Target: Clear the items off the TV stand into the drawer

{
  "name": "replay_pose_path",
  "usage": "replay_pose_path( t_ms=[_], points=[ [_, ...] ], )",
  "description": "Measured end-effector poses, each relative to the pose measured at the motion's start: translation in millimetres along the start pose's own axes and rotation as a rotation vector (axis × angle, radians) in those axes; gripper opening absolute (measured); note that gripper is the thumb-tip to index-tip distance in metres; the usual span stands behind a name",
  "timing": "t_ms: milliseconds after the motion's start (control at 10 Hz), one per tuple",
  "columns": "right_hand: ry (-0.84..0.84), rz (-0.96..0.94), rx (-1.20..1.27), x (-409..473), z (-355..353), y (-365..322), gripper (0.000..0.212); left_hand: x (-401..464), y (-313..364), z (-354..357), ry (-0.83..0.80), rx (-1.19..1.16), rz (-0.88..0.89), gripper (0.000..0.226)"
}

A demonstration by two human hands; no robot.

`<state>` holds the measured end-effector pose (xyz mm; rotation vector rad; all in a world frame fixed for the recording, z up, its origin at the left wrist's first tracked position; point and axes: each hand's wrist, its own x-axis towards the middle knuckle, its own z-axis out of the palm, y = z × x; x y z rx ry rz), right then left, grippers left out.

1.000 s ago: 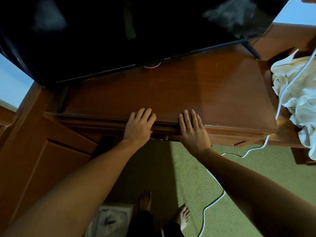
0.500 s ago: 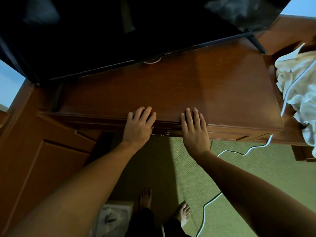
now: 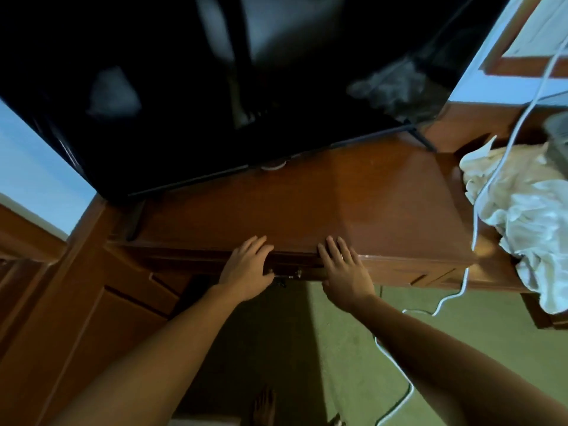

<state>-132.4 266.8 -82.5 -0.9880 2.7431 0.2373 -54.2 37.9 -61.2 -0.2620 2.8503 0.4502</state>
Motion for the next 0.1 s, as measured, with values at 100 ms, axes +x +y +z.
replay_pose_path(
  t_ms=[100],
  points=[
    [-0.093, -0.04, 0.137, -25.9, -18.7, -0.5, 0.075, -43.9, -1.8, -6.5, -0.019, -0.06, -0.048, 0.055]
  ],
)
